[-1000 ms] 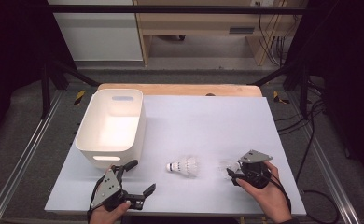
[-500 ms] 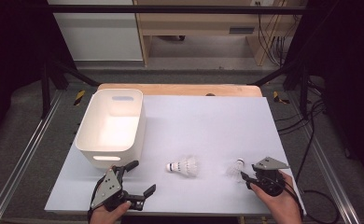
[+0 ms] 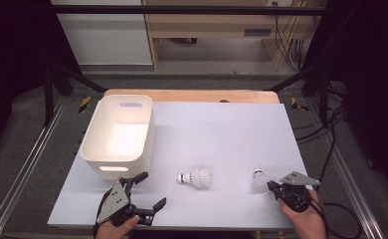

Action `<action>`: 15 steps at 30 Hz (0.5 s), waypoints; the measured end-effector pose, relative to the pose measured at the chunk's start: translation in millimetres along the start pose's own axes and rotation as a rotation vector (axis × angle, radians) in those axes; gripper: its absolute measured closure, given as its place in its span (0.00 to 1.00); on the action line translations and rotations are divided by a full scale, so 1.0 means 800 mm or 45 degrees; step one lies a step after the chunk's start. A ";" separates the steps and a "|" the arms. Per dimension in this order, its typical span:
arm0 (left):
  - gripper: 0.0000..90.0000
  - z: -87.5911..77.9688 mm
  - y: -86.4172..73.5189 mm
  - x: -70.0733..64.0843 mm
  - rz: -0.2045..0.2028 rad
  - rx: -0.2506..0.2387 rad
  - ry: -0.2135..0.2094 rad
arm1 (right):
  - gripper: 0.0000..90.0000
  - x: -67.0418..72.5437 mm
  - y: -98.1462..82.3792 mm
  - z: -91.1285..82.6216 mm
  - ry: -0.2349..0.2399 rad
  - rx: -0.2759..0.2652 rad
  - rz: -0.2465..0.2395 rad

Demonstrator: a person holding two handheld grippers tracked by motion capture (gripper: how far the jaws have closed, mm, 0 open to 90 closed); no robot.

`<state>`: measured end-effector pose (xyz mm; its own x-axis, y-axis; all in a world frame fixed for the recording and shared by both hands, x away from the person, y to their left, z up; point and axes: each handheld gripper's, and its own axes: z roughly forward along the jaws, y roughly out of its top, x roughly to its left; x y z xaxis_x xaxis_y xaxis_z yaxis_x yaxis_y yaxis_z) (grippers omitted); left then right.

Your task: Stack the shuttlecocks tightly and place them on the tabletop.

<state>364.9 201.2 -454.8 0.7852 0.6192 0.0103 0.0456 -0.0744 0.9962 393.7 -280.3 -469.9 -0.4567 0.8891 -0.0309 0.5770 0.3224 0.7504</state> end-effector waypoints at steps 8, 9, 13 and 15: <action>0.05 0.000 -0.003 -0.001 -0.004 0.025 0.019 | 1.00 -0.001 0.002 0.001 0.069 -0.114 -0.009; 0.05 0.000 -0.003 -0.002 -0.006 0.019 0.022 | 1.00 0.001 0.003 0.000 0.078 -0.129 -0.016; 0.05 0.001 -0.003 -0.003 -0.002 0.025 0.018 | 1.00 0.005 0.010 0.002 0.123 -0.147 -0.064; 0.05 0.001 -0.004 -0.003 -0.002 0.030 0.018 | 1.00 0.007 0.013 0.007 0.160 -0.144 -0.095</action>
<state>363.7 199.2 -457.7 0.7764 0.6301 0.0101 0.0617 -0.0919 0.9939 400.9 -270.1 -465.9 -0.5804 0.8142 -0.0116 0.4620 0.3410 0.8187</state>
